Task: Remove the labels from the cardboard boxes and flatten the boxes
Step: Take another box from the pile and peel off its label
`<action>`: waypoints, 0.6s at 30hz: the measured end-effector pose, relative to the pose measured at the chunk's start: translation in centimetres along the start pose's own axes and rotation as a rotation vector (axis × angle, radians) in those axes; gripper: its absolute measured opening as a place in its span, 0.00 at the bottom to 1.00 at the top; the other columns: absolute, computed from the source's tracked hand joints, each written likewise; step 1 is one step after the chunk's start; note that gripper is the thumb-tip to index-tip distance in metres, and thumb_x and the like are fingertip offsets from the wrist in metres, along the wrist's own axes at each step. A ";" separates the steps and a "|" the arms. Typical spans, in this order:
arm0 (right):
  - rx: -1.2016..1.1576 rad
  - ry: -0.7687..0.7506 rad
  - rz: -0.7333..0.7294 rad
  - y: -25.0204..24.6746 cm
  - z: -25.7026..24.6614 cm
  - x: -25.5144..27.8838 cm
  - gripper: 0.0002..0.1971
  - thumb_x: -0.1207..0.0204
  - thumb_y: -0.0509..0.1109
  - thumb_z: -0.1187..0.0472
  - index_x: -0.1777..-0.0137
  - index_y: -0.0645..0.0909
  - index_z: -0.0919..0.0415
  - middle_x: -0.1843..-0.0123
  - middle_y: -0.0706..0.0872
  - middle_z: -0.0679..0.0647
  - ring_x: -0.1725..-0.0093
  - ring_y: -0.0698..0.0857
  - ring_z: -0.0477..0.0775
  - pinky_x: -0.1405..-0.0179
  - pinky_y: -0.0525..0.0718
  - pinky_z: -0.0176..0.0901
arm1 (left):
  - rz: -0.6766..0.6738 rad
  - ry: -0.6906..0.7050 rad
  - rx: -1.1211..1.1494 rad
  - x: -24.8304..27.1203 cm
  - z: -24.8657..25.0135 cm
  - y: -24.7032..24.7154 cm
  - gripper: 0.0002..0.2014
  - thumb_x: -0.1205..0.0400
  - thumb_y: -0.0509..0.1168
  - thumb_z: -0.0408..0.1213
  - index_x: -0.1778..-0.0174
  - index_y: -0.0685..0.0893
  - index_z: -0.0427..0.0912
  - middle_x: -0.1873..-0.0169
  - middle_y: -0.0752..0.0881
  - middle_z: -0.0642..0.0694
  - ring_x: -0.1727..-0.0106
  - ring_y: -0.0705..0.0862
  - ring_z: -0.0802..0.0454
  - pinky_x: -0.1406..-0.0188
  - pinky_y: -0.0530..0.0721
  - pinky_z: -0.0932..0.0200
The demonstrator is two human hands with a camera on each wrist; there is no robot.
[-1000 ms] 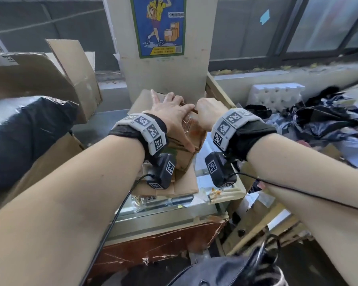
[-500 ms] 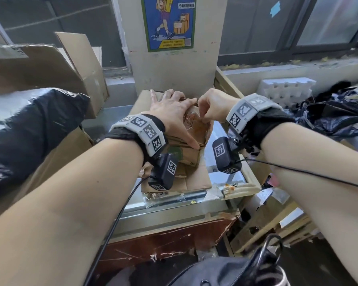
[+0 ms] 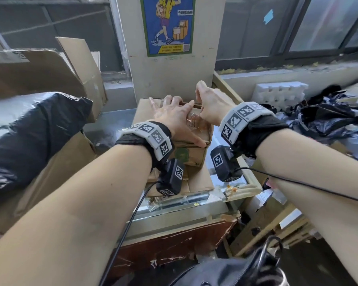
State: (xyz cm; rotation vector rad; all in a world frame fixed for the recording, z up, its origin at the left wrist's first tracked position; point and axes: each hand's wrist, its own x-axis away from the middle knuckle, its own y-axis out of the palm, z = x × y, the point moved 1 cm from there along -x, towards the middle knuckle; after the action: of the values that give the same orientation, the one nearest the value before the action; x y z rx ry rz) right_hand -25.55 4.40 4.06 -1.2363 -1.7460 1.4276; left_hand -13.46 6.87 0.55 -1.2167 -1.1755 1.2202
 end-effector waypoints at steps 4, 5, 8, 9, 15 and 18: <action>0.067 0.031 -0.119 -0.1 -0.5 -0.3 0.05 0.23 0.66 0.62 0.53 0.74 0.62 0.51 0.81 0.59 0.50 0.81 0.63 0.52 0.80 0.50 | 0.001 0.002 0.009 -0.2 0.1 0.0 0.64 0.52 0.67 0.82 0.18 0.57 0.62 0.22 0.63 0.47 0.18 0.53 0.42 0.26 0.39 0.20; 0.088 0.035 -0.137 0.0 -0.6 -0.2 0.03 0.22 0.64 0.64 0.56 0.74 0.61 0.53 0.80 0.59 0.51 0.80 0.62 0.53 0.78 0.48 | 0.003 0.009 0.014 -0.2 0.1 0.1 0.64 0.52 0.67 0.82 0.19 0.59 0.62 0.23 0.64 0.47 0.19 0.54 0.42 0.26 0.39 0.19; 0.051 0.056 -0.148 0.1 -0.6 -0.7 0.04 0.21 0.63 0.67 0.58 0.76 0.63 0.56 0.79 0.59 0.55 0.79 0.61 0.55 0.78 0.48 | 0.015 0.011 0.021 -0.1 -0.1 0.2 0.64 0.53 0.67 0.83 0.19 0.59 0.62 0.23 0.64 0.47 0.19 0.55 0.42 0.26 0.39 0.20; 0.026 0.055 -0.150 0.2 -0.5 -1.0 0.04 0.22 0.64 0.67 0.57 0.78 0.65 0.56 0.80 0.59 0.55 0.80 0.62 0.55 0.79 0.48 | 0.013 0.006 0.023 -0.1 -0.3 0.3 0.65 0.53 0.67 0.83 0.19 0.57 0.63 0.23 0.64 0.48 0.19 0.54 0.42 0.26 0.38 0.20; -0.049 0.027 -0.223 0.6 0.0 -2.0 0.06 0.26 0.68 0.68 0.56 0.85 0.68 0.57 0.86 0.61 0.54 0.84 0.62 0.58 0.81 0.46 | 0.003 -0.007 0.036 0.5 -0.7 0.5 0.65 0.51 0.68 0.80 0.17 0.53 0.63 0.21 0.61 0.49 0.18 0.52 0.43 0.25 0.38 0.21; -0.060 0.011 -0.275 0.6 0.1 -1.9 0.03 0.28 0.71 0.68 0.57 0.86 0.65 0.52 0.88 0.62 0.54 0.84 0.59 0.56 0.81 0.45 | -0.004 -0.019 0.045 0.6 -0.9 0.5 0.64 0.50 0.69 0.80 0.17 0.53 0.63 0.21 0.61 0.49 0.17 0.51 0.43 0.24 0.38 0.22</action>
State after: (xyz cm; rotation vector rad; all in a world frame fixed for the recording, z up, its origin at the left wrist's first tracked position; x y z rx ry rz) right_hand -24.69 2.62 3.71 -0.9854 -1.8805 1.2141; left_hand -12.59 7.42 0.05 -1.1710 -1.1576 1.2519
